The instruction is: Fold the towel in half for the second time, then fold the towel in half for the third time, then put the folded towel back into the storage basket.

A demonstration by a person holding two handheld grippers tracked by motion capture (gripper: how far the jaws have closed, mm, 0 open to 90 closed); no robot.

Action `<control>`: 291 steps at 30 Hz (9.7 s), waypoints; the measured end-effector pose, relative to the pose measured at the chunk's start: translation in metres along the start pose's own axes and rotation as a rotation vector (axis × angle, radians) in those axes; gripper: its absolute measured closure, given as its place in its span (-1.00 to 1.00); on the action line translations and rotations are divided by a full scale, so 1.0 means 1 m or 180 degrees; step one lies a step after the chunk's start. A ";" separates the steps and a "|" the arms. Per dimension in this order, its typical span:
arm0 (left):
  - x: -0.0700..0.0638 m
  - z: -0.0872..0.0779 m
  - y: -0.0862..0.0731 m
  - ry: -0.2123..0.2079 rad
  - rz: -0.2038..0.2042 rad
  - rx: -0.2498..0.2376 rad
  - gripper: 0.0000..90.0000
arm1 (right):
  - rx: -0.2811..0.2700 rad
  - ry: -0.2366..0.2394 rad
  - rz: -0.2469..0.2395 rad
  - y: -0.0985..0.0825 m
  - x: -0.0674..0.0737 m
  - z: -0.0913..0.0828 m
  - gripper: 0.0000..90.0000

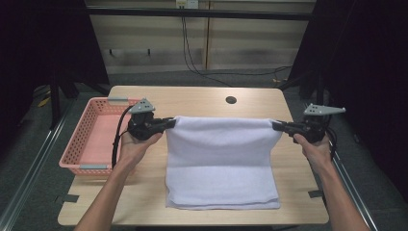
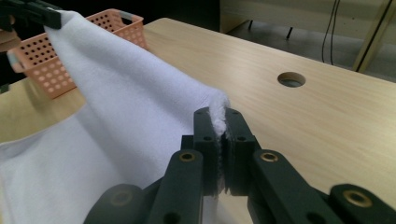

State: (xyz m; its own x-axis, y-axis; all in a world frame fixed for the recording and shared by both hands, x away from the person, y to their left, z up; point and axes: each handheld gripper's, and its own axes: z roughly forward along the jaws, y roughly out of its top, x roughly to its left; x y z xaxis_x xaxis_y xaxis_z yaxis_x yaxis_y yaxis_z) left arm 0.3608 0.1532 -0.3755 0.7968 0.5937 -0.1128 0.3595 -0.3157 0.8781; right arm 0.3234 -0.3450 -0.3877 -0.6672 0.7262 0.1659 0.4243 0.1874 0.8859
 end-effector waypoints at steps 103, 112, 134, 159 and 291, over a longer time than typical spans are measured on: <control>-0.006 0.060 -0.102 -0.0110 -0.0535 0.0907 -0.08 | 0.1066 0.1006 -0.1158 -0.090 0.274 0.182 -0.04; -0.002 0.062 -0.107 -0.0018 -0.0530 0.0979 -0.14 | 0.1040 0.0773 -0.1281 -0.089 0.274 0.182 0.49; -0.007 0.049 -0.083 -0.0413 -0.0553 0.0720 0.79 | 0.0795 0.0883 -0.0711 -0.057 0.259 0.162 0.78; 0.002 -0.025 0.016 -0.0088 -0.0273 0.0376 0.80 | -0.0149 0.1082 -0.0558 0.042 0.270 0.137 0.79; -0.146 0.053 -0.113 -0.0651 0.0472 0.1576 0.19 | 0.1412 0.0217 0.0070 -0.076 0.055 0.108 -0.21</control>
State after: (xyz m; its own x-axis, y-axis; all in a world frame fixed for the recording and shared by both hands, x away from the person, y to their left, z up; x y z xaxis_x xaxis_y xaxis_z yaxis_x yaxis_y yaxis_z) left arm 0.2289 0.0632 -0.4831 0.9165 0.3763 -0.1360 0.3825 -0.7243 0.5736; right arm 0.3207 -0.2477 -0.4925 -0.6877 0.6906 0.2240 0.6503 0.4489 0.6128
